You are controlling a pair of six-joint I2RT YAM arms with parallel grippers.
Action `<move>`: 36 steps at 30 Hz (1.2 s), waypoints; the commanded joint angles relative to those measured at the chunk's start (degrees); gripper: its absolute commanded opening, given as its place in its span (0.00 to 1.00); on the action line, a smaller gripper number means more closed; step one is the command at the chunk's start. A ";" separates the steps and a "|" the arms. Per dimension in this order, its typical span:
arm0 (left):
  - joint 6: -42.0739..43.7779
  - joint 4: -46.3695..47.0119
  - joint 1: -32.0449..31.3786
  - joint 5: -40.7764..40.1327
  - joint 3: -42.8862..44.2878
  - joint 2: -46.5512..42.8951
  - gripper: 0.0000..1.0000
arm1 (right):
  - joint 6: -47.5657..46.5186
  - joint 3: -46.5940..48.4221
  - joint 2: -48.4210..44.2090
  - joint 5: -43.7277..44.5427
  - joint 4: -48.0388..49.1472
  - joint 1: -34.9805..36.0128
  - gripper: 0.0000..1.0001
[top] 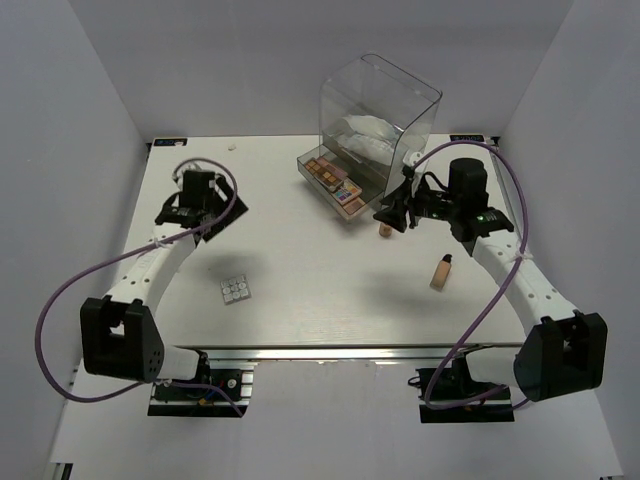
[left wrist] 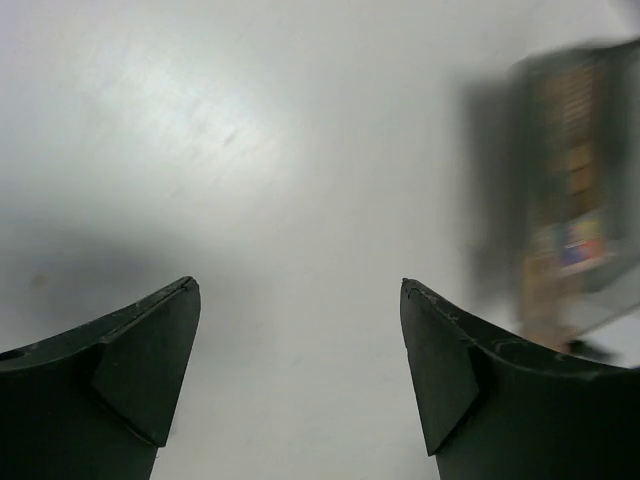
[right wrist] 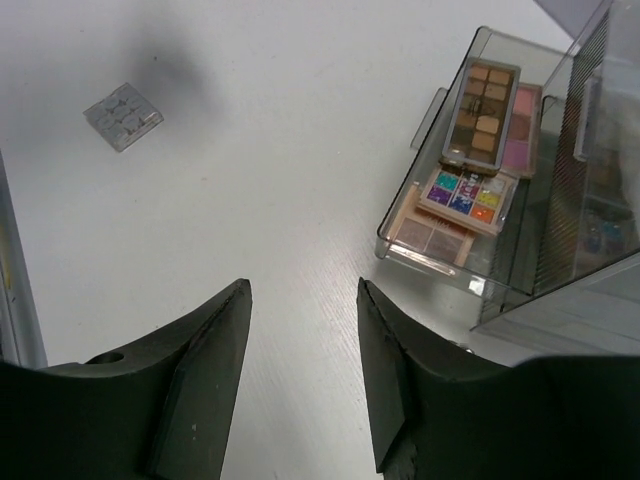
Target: Organize the makeup
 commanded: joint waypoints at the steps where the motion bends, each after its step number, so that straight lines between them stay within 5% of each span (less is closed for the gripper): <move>1: 4.35 -10.65 -1.18 -4.91 -7.59 0.19 0.90 | -0.95 2.39 1.49 -1.70 -2.06 -0.09 0.52; 13: 6.37 -7.24 -1.88 -3.60 -21.04 -2.72 0.96 | -2.44 2.48 3.16 2.08 -5.06 0.70 0.52; 26: 8.04 0.50 -6.63 -2.28 -24.83 3.87 0.97 | -2.53 1.77 2.98 2.78 -4.71 0.70 0.53; 36: 8.84 -0.56 -6.89 -7.29 -26.50 5.02 0.77 | -2.44 1.34 2.55 2.96 -4.35 0.62 0.53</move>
